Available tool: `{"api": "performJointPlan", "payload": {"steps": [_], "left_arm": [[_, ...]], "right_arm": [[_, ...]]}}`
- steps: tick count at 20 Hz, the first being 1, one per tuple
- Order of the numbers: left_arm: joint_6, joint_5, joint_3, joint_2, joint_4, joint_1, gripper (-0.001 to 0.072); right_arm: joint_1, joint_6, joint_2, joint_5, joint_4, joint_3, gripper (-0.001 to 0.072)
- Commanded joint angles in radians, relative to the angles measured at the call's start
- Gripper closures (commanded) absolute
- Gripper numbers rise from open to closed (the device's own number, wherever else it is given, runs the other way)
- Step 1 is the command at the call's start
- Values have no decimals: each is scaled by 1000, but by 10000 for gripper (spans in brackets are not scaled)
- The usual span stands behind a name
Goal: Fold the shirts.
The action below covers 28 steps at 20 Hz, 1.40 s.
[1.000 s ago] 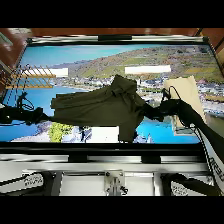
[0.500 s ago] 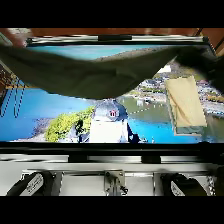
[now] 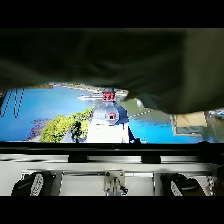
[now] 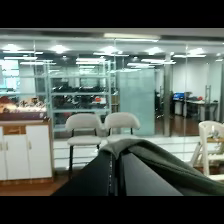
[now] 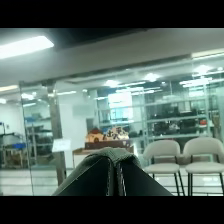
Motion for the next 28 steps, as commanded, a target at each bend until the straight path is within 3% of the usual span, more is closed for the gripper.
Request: {"api": "performJointPlan", "payload": {"steps": [1,4,7,9,11,15,19,24,26,28], "left_arm": [[-137,-177,10,37,201,0,670],[-134,-351,3,6,254,0,670],[-103,-497,-99,-42,337,0,670],[-64,-522,-240,-82,351,0,670],[-45,-510,-388,-158,335,-3,671],[-3,-370,-464,-467,328,-77,670],[-3,-269,-313,-826,326,-131,670],[-3,-34,-146,-1085,240,-180,670],[-3,100,-138,-1126,214,-205,670],[-3,147,-138,-1158,192,-227,670]], "right_arm": [[0,41,27,-180,-128,24,655],[0,128,-11,-327,-257,24,655],[0,184,-113,-565,-345,24,655],[0,187,-237,-734,-352,4,655],[1,203,-364,-742,-338,-61,655],[1,204,-689,-524,-174,-108,655],[4,204,-930,-106,20,-108,654],[15,175,-1093,241,6,-108,654],[15,175,-1139,304,-18,-109,654],[14,176,-1168,293,-38,-109,654]]}}
